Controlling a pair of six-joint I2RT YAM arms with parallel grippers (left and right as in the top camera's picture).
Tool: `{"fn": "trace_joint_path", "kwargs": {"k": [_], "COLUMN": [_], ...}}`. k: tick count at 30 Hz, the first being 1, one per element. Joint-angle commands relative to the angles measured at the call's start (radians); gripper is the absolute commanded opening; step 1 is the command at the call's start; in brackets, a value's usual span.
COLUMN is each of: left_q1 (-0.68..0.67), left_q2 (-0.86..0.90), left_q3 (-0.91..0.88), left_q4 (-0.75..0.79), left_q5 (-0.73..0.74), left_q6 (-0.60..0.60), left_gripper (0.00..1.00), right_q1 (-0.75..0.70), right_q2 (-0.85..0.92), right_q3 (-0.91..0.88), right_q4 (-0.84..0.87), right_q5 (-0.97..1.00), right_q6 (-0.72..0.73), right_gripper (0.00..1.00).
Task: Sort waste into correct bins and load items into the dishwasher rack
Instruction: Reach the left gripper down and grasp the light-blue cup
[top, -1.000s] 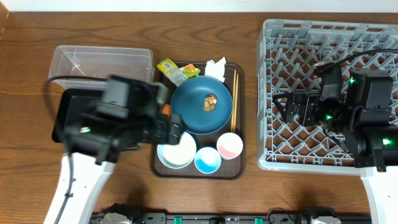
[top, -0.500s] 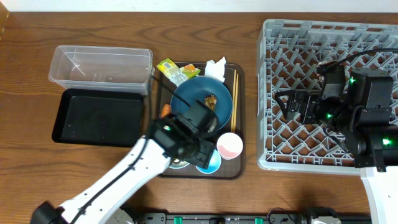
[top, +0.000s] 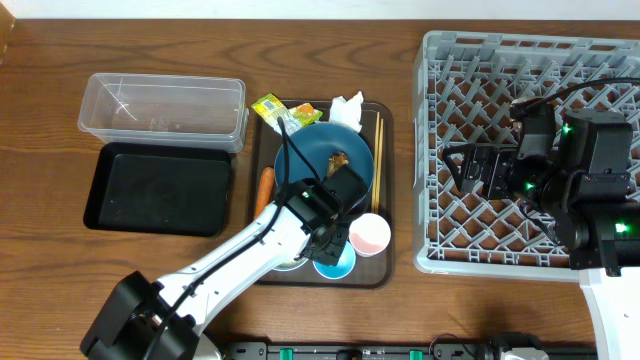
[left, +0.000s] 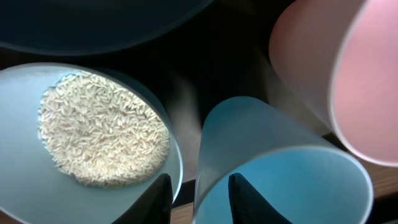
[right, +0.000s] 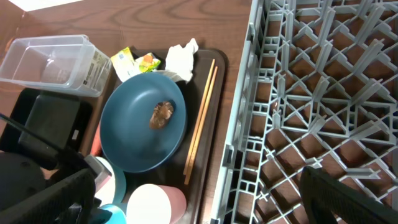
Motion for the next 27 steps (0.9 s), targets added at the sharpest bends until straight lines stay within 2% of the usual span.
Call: {"fn": "trace_joint_path", "kwargs": {"k": [1,6,21,23,24,25,27], "left_q1": [-0.001,-0.001,-0.001,-0.001,0.000,-0.001,0.000], "left_q2": [0.011,0.012,0.012,0.012,0.012,0.012,0.010], "left_q3": [-0.006,-0.006,-0.062,-0.078,-0.082,-0.082,-0.081], "left_q4": [0.008,0.027,0.090,0.100,0.100,0.095,0.092], "left_q5": [-0.014,-0.011,0.019,0.024,0.027,0.031,0.030], "left_q6": [-0.003,-0.003,-0.003,-0.003,-0.003,-0.003,-0.002], "left_gripper": [0.29,0.25,0.25,0.19,0.10,0.07,0.06], "right_q1": [0.007,0.007,0.007,0.007,0.007,0.007,0.007], "right_q2": [-0.003,-0.003,-0.003,-0.003,-0.003,-0.003,-0.003], "right_q3": [0.017,0.017,0.017,0.017,0.017,0.017,0.017], "right_q4": [0.002,0.003,0.005,0.008,0.008,0.008,0.007], "right_q5": [0.000,0.000,0.001,0.001,0.001,0.001,0.000], "right_q6": [0.014,0.014,0.014,0.014,0.014,0.014,0.014], "right_gripper": [0.99,0.99,0.99,0.99,0.99,0.99,0.99]}}
